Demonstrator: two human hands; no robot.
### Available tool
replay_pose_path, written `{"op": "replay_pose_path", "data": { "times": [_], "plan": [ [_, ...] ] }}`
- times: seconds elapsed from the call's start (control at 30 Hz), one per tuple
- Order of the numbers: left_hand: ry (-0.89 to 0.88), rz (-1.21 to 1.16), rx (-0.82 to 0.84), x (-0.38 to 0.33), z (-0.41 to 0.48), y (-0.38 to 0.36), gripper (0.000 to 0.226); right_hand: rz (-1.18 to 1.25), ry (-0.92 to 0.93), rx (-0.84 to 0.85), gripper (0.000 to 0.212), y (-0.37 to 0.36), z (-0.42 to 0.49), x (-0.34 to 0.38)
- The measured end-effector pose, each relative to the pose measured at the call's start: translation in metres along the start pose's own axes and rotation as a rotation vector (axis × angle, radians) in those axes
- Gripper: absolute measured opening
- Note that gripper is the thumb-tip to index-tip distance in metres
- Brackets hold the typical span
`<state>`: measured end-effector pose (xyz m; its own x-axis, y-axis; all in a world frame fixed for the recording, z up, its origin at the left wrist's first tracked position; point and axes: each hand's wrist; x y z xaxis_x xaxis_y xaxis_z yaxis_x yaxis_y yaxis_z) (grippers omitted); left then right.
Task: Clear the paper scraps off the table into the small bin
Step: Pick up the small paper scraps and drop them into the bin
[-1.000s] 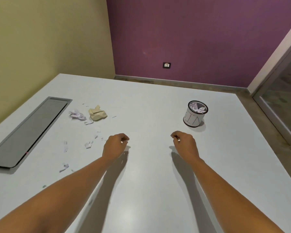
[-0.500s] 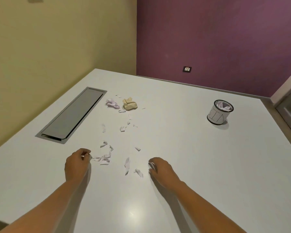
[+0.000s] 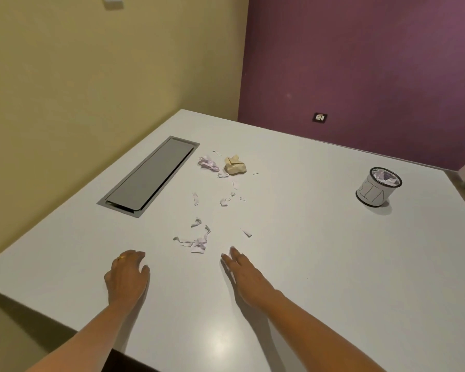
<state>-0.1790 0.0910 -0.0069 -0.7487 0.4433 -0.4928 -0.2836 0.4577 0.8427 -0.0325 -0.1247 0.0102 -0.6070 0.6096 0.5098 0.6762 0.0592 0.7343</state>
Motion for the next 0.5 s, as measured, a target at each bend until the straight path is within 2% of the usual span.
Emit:
{"op": "replay_pose_path", "data": {
  "times": [0.07,0.23,0.33,0.5],
  "plan": [
    [0.002,0.019,0.019,0.002,-0.001,0.001,0.034,-0.14,-0.017,0.036,0.052,0.0,0.001,0.003],
    [-0.004,0.022,0.028,0.002,-0.002,0.0,0.035,-0.197,-0.093,-0.059,0.039,-0.001,0.002,0.011],
    [-0.002,0.021,0.024,0.001,-0.003,0.0,0.035,-0.238,-0.105,-0.051,0.036,-0.002,0.0,0.011],
    [-0.021,0.044,0.036,-0.001,-0.008,-0.005,0.036,-0.086,-0.064,-0.061,0.03,-0.001,-0.008,0.002]
  ]
}}
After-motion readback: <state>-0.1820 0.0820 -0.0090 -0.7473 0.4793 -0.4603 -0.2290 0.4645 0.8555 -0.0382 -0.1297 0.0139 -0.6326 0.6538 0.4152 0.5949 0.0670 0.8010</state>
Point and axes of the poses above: each hand's wrist, its own z-axis towards the middle knuckle, its own y-axis out of the back of the hand, x = y × z, and after that the axes turned 12 degrees about x, right-handed
